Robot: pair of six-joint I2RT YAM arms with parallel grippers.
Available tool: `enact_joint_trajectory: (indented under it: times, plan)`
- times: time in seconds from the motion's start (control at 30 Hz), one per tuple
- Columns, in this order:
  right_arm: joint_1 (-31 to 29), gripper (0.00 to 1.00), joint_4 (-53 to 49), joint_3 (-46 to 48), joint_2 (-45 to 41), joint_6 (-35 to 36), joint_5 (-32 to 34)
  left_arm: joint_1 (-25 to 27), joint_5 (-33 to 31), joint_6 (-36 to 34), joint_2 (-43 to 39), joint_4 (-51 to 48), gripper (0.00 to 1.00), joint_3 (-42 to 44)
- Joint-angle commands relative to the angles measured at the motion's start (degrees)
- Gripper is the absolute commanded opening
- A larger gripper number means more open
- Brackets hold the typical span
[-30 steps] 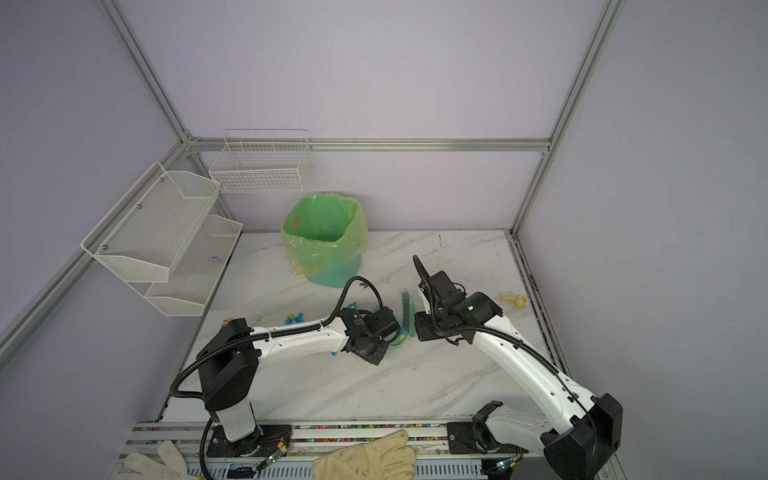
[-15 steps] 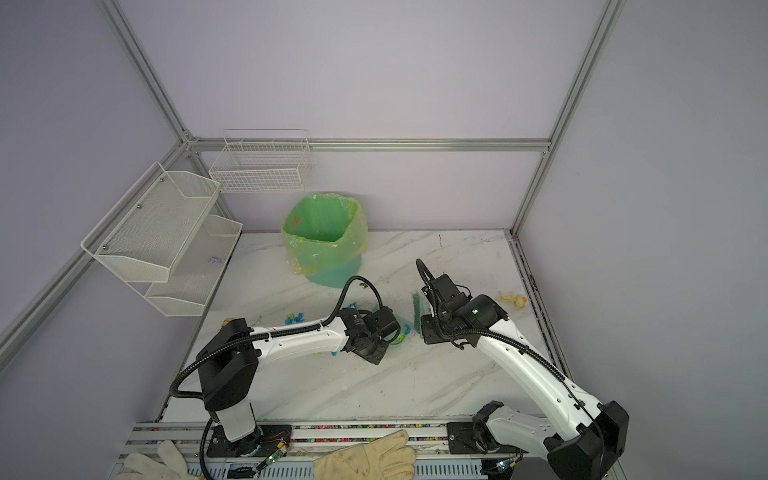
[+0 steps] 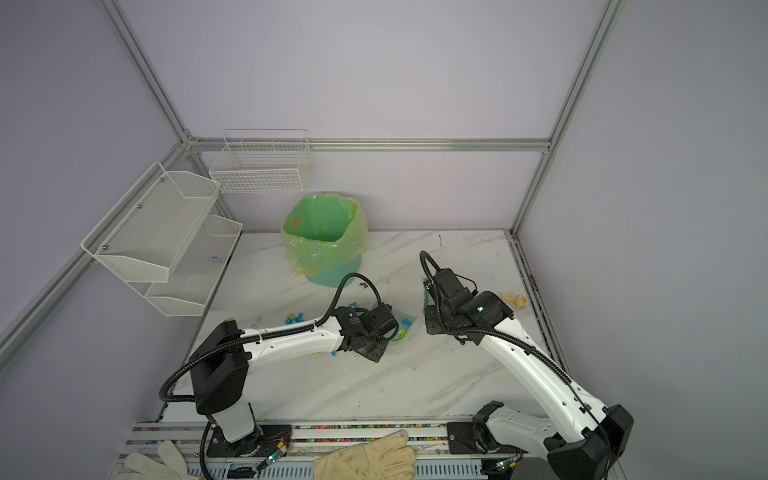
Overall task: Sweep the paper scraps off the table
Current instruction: 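Brush more scraps into the dustpan held by the left gripper, then lift the loaded dustpan toward the green bin while the right gripper raises the brush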
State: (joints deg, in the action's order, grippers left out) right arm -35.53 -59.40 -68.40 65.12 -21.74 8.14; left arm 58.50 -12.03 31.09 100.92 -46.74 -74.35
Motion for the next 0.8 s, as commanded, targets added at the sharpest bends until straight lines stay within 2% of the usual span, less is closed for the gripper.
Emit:
enact_joint_trajectory:
  times: [0.0, 0.07, 0.3, 0.53, 0.67, 0.77]
  plan:
    - [0.11, 0.0, 1.65, -0.15, 0.58, -0.66, 1.28, -0.23, -2.37, 1.44, -3.69, 1.69, 0.0, 0.52]
    - [0.18, 0.0, 1.65, -0.22, 1.64, -0.86, 2.96, -0.21, -2.72, 1.52, -4.45, 1.77, 0.0, 0.34]
    - [0.84, 0.0, 10.96, -3.85, 2.29, -3.03, 5.61, -0.24, -1.06, 1.85, -6.93, 1.62, 0.0, -2.02]
    - [5.17, 0.0, 14.21, -4.98, 4.56, -0.06, 9.06, -0.23, 0.5, 3.35, -10.24, 1.71, 0.0, -4.15]
    - [8.42, 0.0, 19.42, -2.34, 5.36, 1.47, 5.93, -0.79, -2.55, 3.55, -10.55, 0.39, 0.0, -6.22]
    - [9.95, 0.0, 24.05, -1.56, 6.99, 1.67, -0.28, -1.31, -3.33, 1.06, -10.57, -3.61, 0.0, -11.32]
